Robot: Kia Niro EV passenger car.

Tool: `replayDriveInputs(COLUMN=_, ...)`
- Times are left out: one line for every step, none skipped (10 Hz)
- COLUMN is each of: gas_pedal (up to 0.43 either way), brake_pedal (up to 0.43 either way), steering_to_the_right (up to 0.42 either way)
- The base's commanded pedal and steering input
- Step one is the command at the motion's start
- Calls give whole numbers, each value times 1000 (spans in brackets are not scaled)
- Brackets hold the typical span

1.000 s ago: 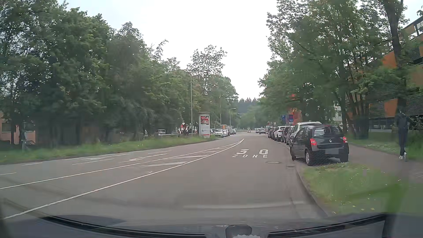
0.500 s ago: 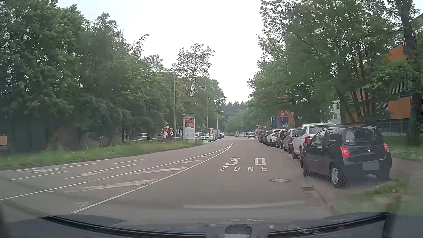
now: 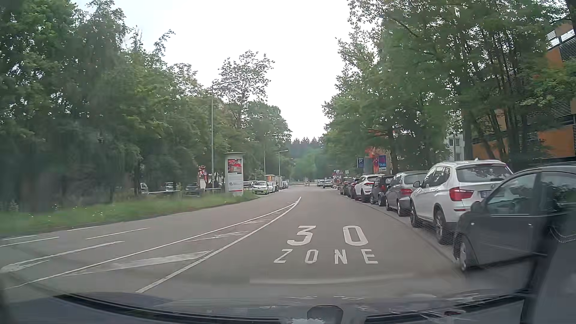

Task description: Follow the waypoints while adhering to traffic rules and regulations

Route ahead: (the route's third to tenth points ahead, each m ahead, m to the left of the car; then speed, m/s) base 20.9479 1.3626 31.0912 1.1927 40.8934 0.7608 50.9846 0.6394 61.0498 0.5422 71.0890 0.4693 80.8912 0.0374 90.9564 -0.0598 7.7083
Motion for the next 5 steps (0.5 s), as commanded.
replayDriveInputs(gas_pedal=150, brake_pedal=0, steering_to_the_right=48)
replayDriveInputs(gas_pedal=138, brake_pedal=0, steering_to_the_right=47)
replayDriveInputs(gas_pedal=138, brake_pedal=0, steering_to_the_right=44)
replayDriveInputs(gas_pedal=138, brake_pedal=0, steering_to_the_right=40)
replayDriveInputs(gas_pedal=138, brake_pedal=0, steering_to_the_right=38)
